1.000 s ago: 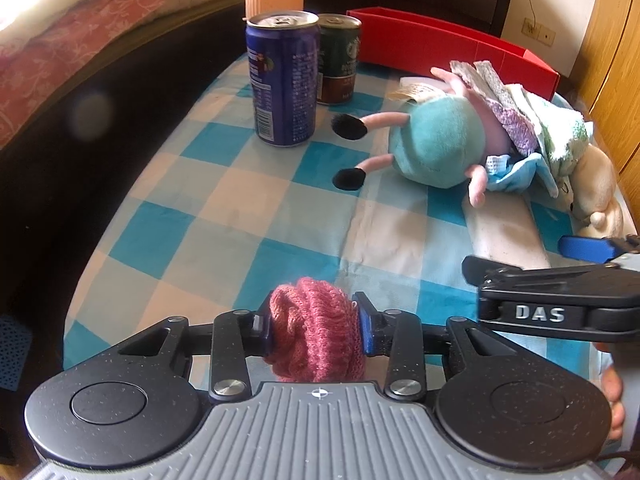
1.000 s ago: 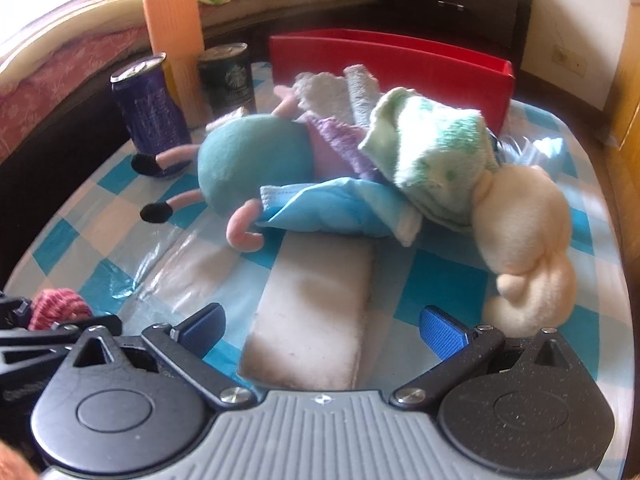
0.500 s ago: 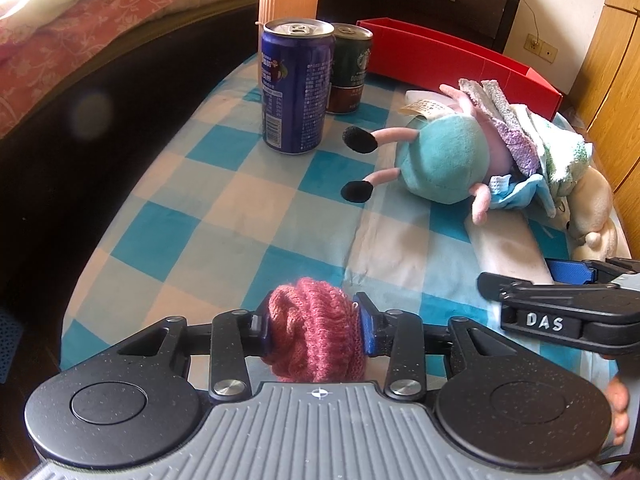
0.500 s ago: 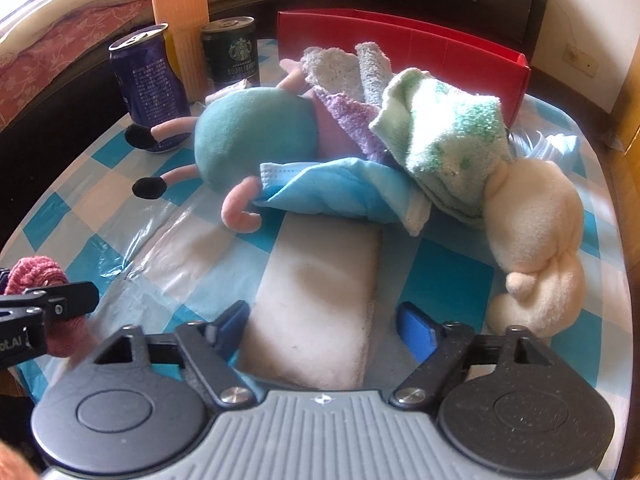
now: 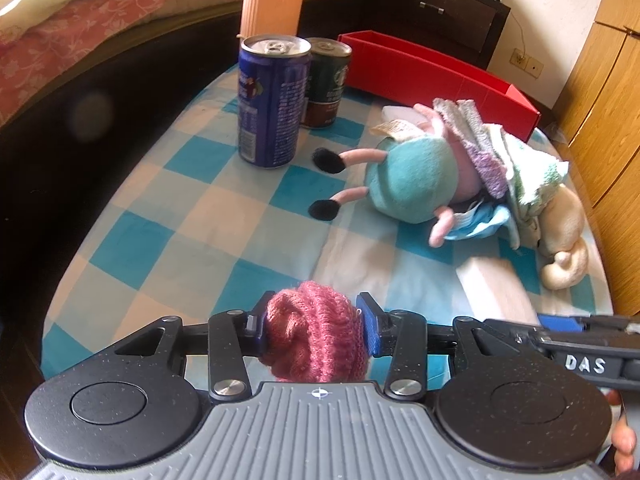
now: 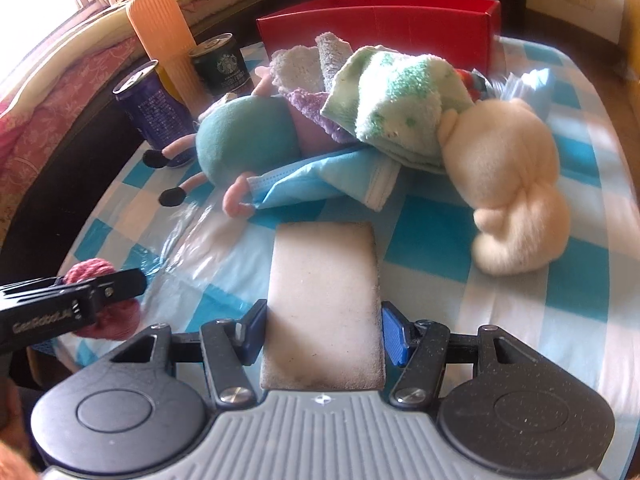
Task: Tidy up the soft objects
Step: 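Lift the pink hat with the left gripper while the right gripper carries the white sponge toward the red box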
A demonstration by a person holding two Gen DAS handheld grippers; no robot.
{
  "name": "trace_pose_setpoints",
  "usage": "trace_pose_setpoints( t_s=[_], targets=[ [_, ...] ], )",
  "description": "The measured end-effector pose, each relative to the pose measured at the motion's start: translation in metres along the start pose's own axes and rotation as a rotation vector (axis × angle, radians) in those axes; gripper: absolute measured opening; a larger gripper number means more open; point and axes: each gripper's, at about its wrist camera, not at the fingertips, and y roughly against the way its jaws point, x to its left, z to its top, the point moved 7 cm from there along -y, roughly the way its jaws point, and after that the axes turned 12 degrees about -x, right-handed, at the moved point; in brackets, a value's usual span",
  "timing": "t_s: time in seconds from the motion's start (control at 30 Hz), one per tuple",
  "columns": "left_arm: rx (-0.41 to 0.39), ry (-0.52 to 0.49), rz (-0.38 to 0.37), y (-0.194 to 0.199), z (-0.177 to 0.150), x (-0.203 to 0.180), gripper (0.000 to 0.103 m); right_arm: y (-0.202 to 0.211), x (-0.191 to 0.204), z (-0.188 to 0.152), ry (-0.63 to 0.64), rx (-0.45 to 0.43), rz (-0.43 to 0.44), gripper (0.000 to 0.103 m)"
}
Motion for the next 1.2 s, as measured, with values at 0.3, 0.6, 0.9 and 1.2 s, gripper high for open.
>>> trace_pose_setpoints(
  t_s=[0.3,0.6,0.9,1.2],
  targets=[
    [-0.060,-0.044,-0.045,0.008,0.019,-0.027,0.044,0.039,0.000,0.012,-0.019,-0.079,0.056,0.036],
    [-0.157,-0.114,-0.083,0.009,0.061,-0.065,0.045,0.058,-0.008,0.052,-0.039,-0.201,0.060,0.036],
    [-0.230,-0.163,-0.101,-0.015,0.116,-0.098,0.046,0.057,-0.025,0.107,-0.002,-0.311,0.010,0.036],
    [-0.270,-0.202,-0.104,-0.071,0.179,-0.124,0.046,0.026,-0.055,0.175,0.032,-0.383,-0.064,0.036]
  ],
)
